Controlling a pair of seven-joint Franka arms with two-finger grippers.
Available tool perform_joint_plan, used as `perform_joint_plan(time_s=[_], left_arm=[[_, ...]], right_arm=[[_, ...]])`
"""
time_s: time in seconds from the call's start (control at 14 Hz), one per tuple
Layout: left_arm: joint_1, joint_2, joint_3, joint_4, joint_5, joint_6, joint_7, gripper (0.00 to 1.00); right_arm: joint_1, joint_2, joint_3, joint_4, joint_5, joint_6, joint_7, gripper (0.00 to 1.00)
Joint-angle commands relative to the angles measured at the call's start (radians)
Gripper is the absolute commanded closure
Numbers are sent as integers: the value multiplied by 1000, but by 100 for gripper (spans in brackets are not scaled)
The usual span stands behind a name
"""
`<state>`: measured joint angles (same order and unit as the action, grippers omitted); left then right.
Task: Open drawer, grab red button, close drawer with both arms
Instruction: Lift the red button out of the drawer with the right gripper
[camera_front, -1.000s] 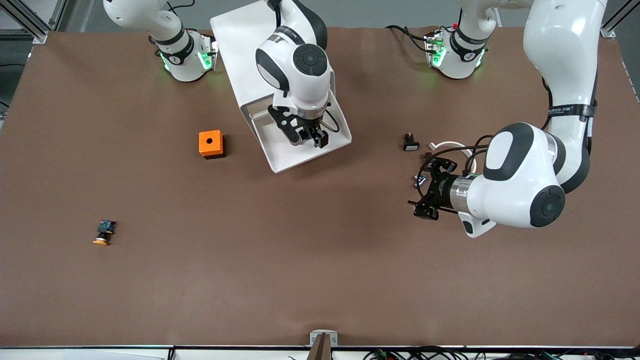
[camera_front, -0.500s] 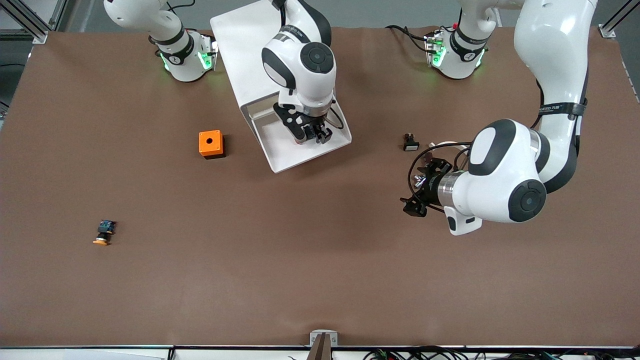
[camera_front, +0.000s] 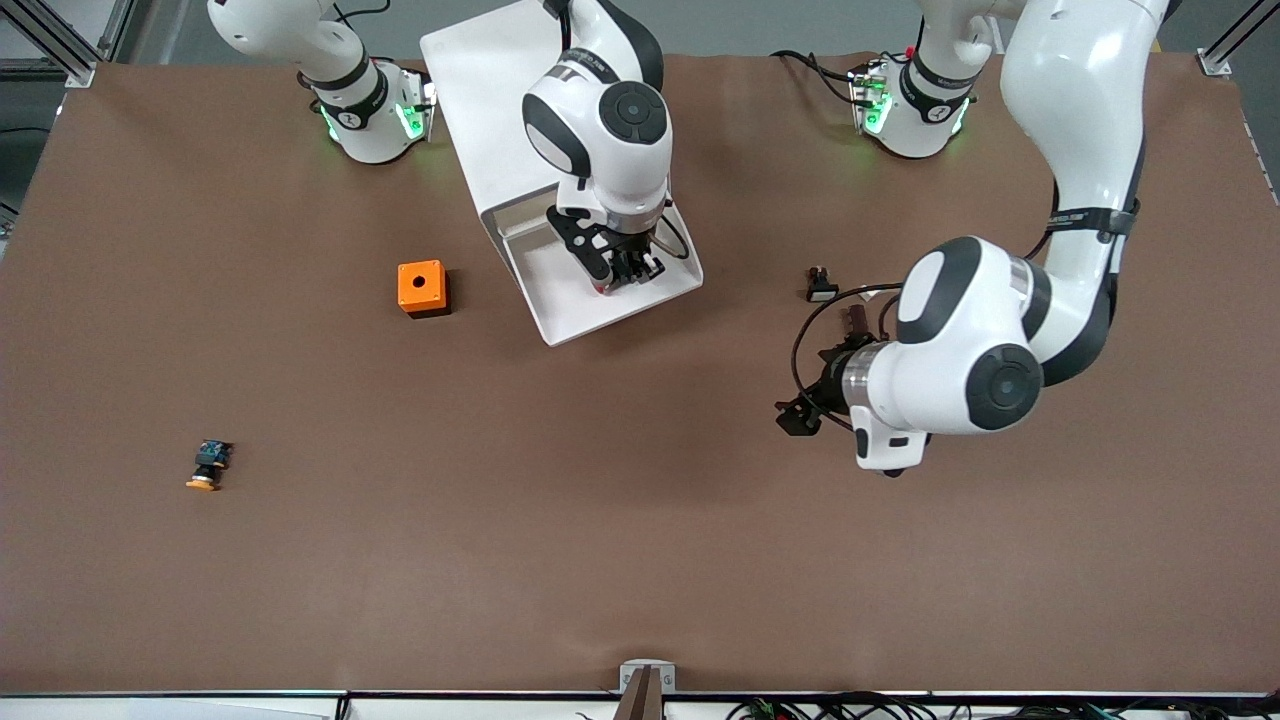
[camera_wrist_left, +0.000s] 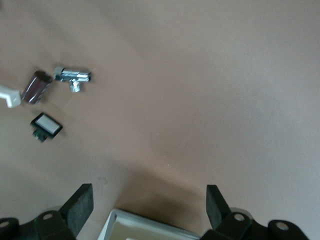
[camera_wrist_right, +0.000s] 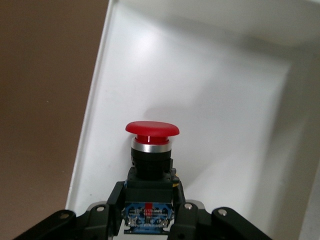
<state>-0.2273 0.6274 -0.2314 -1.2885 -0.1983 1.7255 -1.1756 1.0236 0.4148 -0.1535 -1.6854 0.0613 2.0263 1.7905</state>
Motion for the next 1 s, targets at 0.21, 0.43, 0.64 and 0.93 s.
perform_joint_plan(time_s=[0.21, 0.43, 0.64, 0.93], left_arm=[[-107, 47, 1, -11, 43, 161, 116, 1], [-179, 78, 3, -18, 54, 226, 116, 1], [-265, 100, 4, -35, 99, 246, 61, 1], [-355, 107, 4, -97, 103, 289, -53, 1]], right_arm=[[-172, -92, -1, 129, 5, -204, -289, 100], [-327, -178, -1, 51, 5, -204, -605, 100], [-530, -231, -1, -66, 9, -192, -985, 100], [-773, -205, -1, -120, 34, -167, -1488, 100]])
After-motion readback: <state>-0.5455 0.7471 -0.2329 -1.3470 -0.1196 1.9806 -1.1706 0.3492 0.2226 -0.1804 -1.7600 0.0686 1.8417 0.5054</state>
